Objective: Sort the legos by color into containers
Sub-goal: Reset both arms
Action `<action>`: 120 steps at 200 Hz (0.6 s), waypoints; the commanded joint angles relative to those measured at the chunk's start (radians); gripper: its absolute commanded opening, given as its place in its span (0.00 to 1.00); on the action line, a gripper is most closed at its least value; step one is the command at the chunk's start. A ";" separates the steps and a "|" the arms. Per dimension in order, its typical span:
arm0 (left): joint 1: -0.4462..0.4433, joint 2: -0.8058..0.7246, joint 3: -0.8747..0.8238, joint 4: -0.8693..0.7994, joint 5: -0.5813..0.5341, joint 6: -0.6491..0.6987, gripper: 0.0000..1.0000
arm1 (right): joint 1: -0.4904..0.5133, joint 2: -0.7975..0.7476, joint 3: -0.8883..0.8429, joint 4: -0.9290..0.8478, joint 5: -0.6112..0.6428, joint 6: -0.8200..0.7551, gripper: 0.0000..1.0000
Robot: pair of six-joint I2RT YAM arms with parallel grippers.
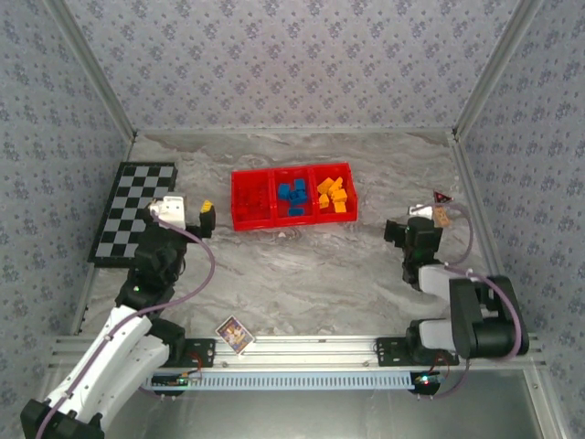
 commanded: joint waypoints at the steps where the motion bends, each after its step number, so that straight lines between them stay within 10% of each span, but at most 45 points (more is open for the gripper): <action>1: 0.006 0.002 -0.008 0.049 0.001 0.014 1.00 | -0.008 0.184 0.058 0.324 -0.026 -0.119 1.00; 120: 0.182 0.587 -0.261 0.741 -0.032 0.036 0.97 | -0.051 0.175 0.052 0.285 -0.042 -0.071 1.00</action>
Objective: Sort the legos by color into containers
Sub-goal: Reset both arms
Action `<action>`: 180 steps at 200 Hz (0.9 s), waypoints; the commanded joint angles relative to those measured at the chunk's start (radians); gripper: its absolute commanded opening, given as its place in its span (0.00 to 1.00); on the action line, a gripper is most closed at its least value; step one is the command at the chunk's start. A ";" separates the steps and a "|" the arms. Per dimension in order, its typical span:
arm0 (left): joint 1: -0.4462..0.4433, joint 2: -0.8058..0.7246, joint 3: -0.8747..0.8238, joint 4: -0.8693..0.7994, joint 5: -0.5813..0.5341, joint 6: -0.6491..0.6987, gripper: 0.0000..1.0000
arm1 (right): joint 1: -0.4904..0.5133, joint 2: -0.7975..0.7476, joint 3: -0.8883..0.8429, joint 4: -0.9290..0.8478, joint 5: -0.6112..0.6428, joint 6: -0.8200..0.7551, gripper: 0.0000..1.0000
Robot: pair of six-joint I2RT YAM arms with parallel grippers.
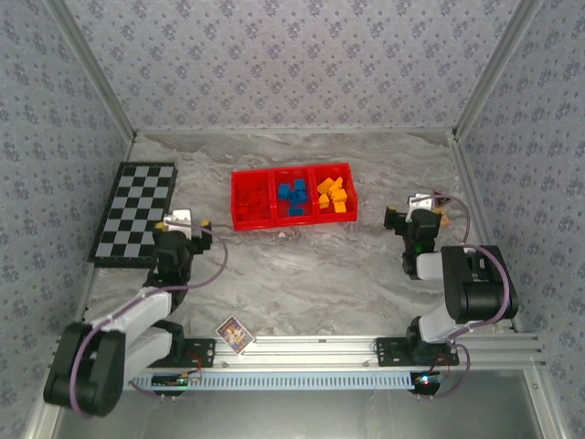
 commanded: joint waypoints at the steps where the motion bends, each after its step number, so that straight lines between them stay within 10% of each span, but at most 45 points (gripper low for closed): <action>1: 0.017 0.125 0.019 0.220 -0.015 0.040 0.97 | 0.012 0.006 0.007 0.037 0.039 -0.022 1.00; 64: 0.148 0.526 -0.002 0.694 0.083 0.036 1.00 | 0.020 0.008 0.004 0.045 0.056 -0.025 1.00; 105: 0.222 0.476 0.208 0.215 0.243 -0.003 1.00 | 0.030 0.008 -0.006 0.068 0.075 -0.033 1.00; 180: 0.221 0.478 0.208 0.224 0.220 -0.012 1.00 | -0.005 0.006 0.014 0.016 0.000 -0.011 1.00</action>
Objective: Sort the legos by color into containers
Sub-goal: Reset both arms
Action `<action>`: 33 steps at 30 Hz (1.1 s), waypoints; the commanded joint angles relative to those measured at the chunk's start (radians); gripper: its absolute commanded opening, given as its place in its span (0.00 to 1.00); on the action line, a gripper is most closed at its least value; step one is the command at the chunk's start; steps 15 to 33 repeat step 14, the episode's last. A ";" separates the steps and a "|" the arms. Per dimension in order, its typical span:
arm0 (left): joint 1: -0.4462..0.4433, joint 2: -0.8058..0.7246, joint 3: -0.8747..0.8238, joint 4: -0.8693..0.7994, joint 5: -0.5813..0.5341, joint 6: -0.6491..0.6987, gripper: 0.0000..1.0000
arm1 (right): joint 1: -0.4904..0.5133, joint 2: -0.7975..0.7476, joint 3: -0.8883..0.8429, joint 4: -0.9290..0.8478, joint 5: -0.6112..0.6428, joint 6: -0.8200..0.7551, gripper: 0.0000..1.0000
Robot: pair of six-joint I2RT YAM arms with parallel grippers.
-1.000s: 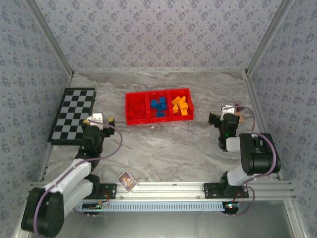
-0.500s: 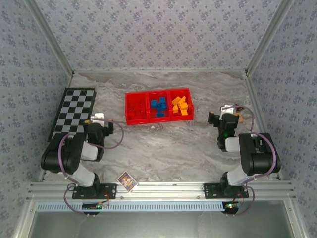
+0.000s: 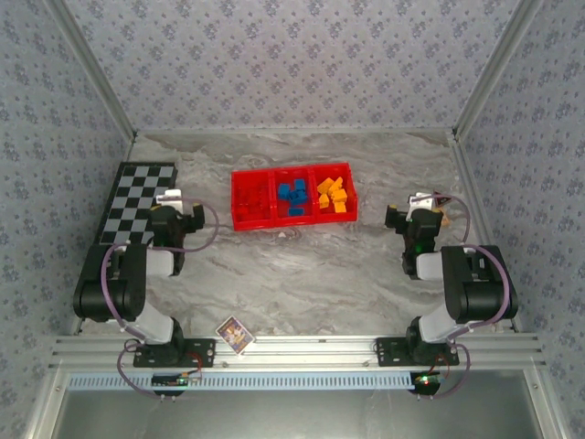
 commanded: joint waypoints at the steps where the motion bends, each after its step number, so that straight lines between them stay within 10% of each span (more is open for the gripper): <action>1: 0.001 -0.010 0.001 -0.014 0.019 -0.018 1.00 | -0.003 0.006 0.015 -0.008 -0.016 0.004 1.00; 33: 0.001 -0.009 0.002 -0.017 0.022 -0.019 1.00 | -0.007 0.004 0.016 -0.010 -0.023 0.005 1.00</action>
